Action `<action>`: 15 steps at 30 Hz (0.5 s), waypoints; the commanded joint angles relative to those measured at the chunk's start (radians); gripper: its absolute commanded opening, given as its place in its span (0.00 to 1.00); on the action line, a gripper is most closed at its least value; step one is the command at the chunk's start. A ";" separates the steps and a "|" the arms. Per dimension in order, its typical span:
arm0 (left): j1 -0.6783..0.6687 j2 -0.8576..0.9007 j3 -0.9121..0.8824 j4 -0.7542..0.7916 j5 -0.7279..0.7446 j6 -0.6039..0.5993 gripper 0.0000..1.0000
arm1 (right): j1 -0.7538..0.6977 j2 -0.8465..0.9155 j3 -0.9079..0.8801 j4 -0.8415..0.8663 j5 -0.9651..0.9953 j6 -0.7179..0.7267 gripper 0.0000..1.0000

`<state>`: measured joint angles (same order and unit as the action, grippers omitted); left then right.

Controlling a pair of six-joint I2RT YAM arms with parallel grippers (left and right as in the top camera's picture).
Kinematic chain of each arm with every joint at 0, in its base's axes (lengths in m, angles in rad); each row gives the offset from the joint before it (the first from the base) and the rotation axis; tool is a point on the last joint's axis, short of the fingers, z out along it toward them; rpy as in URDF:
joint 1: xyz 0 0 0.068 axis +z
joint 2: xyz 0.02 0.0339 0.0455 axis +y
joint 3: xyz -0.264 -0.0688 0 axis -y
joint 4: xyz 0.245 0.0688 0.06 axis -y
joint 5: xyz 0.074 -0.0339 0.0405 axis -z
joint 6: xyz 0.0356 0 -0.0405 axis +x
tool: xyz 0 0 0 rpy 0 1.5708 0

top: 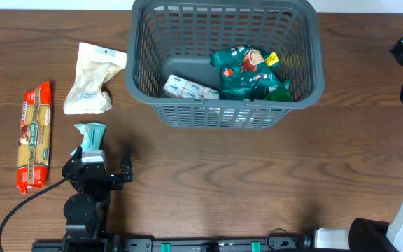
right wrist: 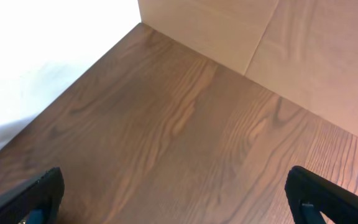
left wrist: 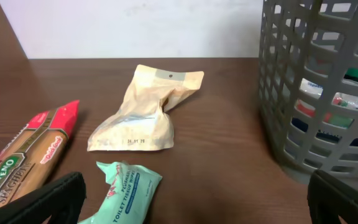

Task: Pack container
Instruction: 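Withdraw the right gripper to the right side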

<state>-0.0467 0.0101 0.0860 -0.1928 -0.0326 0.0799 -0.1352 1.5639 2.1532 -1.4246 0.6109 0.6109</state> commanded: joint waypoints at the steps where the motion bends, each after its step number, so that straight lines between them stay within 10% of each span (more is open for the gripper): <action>1: 0.005 -0.006 -0.027 -0.005 -0.001 0.013 0.99 | -0.008 0.000 0.010 -0.002 0.027 0.017 0.99; 15: 0.004 -0.006 -0.025 0.038 0.000 -0.001 0.99 | -0.008 0.000 0.010 -0.002 0.027 0.017 0.99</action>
<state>-0.0467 0.0101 0.0818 -0.1749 -0.0326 0.0826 -0.1352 1.5639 2.1532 -1.4246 0.6109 0.6155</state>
